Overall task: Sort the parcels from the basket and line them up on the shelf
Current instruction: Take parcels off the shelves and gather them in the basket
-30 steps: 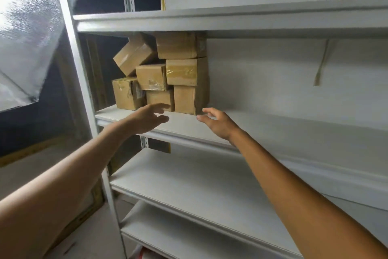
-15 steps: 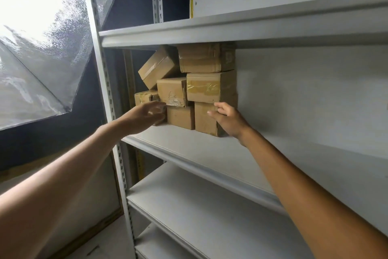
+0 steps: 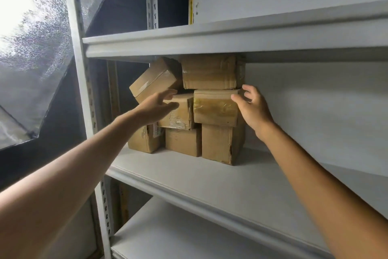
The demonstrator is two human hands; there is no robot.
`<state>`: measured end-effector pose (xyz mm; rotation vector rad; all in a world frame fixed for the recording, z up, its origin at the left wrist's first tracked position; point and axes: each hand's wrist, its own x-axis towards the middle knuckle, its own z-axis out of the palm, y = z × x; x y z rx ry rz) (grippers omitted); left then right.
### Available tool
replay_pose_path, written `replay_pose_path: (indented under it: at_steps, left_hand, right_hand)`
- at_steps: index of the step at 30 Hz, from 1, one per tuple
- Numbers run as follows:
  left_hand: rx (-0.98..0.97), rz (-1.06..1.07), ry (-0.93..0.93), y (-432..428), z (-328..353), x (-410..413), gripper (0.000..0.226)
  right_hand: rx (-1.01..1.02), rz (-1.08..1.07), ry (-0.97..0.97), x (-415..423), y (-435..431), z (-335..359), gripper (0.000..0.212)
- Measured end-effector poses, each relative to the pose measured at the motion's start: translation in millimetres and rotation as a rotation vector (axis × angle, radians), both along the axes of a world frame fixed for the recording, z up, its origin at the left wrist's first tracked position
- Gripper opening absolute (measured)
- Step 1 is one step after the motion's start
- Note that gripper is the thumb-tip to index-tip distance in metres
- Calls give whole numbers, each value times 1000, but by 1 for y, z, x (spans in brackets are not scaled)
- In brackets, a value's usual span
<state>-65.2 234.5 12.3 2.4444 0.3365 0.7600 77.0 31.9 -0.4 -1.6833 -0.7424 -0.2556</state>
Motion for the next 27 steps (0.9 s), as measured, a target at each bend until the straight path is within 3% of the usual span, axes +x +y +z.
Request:
replay_pose_path:
  at_steps: [11,16,21,27]
  left_hand:
    - [-68,-247,-203,46,24,72,48]
    - [45,-96,-356,55,32,104,50]
    - [49,11,-385,54,34,126,65]
    - [-59,23,-433,58,34,143,28]
  right_hand:
    - [82,-164,36,40,47,20,59]
    - [95,-186,-2,55,59,29,63]
    - [132,-156,25,67,63,34,63]
    - [157,-90,-13,76,59,31,44]
